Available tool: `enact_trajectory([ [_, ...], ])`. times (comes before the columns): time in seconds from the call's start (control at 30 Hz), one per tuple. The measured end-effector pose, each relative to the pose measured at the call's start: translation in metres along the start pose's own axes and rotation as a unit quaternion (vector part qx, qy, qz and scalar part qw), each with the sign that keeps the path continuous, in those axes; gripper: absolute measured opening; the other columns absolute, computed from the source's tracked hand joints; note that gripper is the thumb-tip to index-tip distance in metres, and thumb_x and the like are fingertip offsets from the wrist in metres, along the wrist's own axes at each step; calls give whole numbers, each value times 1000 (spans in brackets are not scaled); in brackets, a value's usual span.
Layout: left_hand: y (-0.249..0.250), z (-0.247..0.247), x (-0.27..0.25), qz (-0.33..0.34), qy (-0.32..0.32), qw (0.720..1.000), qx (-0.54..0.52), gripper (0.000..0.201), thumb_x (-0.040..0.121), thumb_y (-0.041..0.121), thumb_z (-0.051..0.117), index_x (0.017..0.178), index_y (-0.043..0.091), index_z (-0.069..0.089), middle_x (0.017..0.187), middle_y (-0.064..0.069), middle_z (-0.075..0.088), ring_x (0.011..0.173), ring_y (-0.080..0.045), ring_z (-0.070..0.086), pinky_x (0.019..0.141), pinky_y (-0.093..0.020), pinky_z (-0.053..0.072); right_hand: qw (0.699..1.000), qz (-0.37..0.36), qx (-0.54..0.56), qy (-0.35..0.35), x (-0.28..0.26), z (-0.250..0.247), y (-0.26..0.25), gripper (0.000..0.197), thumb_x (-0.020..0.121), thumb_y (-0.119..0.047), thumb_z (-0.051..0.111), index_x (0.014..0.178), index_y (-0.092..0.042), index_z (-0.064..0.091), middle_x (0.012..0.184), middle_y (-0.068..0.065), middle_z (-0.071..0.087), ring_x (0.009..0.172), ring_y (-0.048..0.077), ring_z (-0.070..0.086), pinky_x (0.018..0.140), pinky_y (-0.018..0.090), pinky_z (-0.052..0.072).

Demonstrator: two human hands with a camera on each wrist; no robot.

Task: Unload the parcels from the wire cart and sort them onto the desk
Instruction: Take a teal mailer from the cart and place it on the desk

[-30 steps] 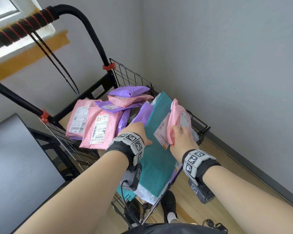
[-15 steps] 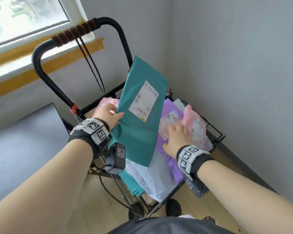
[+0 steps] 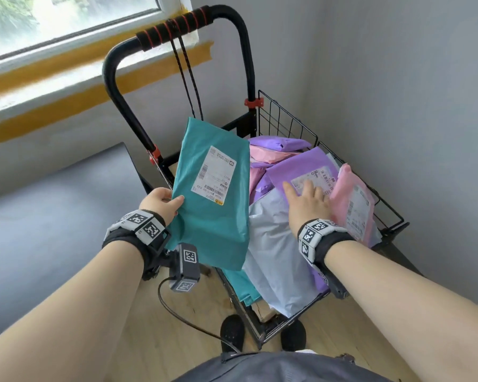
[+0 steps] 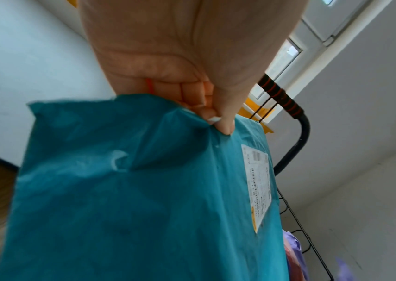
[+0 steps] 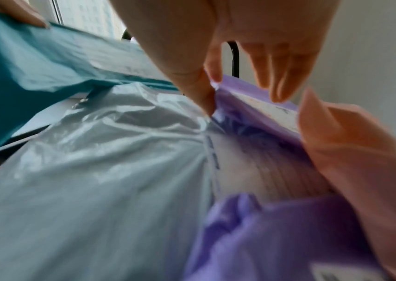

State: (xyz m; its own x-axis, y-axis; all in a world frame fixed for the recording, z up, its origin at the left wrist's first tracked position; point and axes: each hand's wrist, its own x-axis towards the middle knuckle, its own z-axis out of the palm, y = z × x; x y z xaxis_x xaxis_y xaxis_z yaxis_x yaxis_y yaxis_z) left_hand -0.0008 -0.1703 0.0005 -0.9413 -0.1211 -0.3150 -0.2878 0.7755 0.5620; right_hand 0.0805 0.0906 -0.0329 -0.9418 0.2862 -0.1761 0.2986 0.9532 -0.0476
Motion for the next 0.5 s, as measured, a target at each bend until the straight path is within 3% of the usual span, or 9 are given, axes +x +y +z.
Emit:
enact_trajectory([
  [0.07, -8, 1, 3, -7, -9, 1000, -4, 34, 93, 32, 55, 116, 8, 58, 85, -3, 61, 69, -17, 55, 70, -27, 44, 999, -45, 17, 11, 1, -5, -13, 60, 88, -5, 43, 142, -28, 29, 132, 10, 37, 118, 31, 39, 95, 38, 38],
  [0.13, -14, 0, 7, -11, -19, 1000, -6, 31, 93, 33, 55, 113, 9, 58, 73, 2, 58, 62, -13, 52, 62, -26, 43, 990, -132, 24, -40, 0, -4, -31, 59, 85, -3, 50, 138, -25, 35, 134, 5, 37, 119, 29, 45, 88, 38, 46],
  [0.2, -18, -2, 9, -8, -25, 1000, -10, 29, 93, 32, 54, 110, 9, 58, 69, 4, 55, 59, -10, 51, 53, -24, 39, 977, -162, 17, -140, -2, -1, -45, 75, 82, -3, 57, 145, -27, 24, 146, 2, 25, 117, 29, 52, 83, 38, 49],
  [0.27, -21, -4, 12, -1, -26, 999, -21, 28, 93, 31, 55, 109, 9, 59, 68, 4, 54, 60, -12, 51, 53, -23, 39, 969, -139, -7, -204, -5, 0, -54, 86, 81, -3, 59, 148, -29, 11, 149, 3, 22, 113, 31, 57, 84, 41, 49],
  [0.33, -24, -8, 14, 7, -29, 999, -27, 26, 93, 31, 56, 108, 9, 59, 68, 4, 54, 62, -12, 51, 53, -22, 39, 976, -95, -17, -195, -8, -2, -59, 75, 83, -1, 56, 145, -24, 20, 139, 9, 33, 110, 35, 57, 85, 44, 49],
  [0.43, -29, -14, 21, 20, -38, 999, -28, 24, 93, 31, 55, 106, 11, 58, 69, 4, 54, 62, -12, 51, 52, -21, 38, 989, -46, -48, -134, -12, -6, -63, 40, 91, -3, 44, 130, -11, 43, 127, 14, 38, 110, 37, 53, 87, 46, 48],
  [0.5, -32, -18, 26, 22, -40, 998, -31, 23, 93, 31, 54, 104, 11, 57, 68, 4, 54, 60, -11, 49, 52, -23, 38, 992, -36, -43, -109, -13, -8, -64, 33, 92, -5, 43, 124, -7, 50, 126, 16, 38, 114, 37, 48, 88, 43, 47],
])
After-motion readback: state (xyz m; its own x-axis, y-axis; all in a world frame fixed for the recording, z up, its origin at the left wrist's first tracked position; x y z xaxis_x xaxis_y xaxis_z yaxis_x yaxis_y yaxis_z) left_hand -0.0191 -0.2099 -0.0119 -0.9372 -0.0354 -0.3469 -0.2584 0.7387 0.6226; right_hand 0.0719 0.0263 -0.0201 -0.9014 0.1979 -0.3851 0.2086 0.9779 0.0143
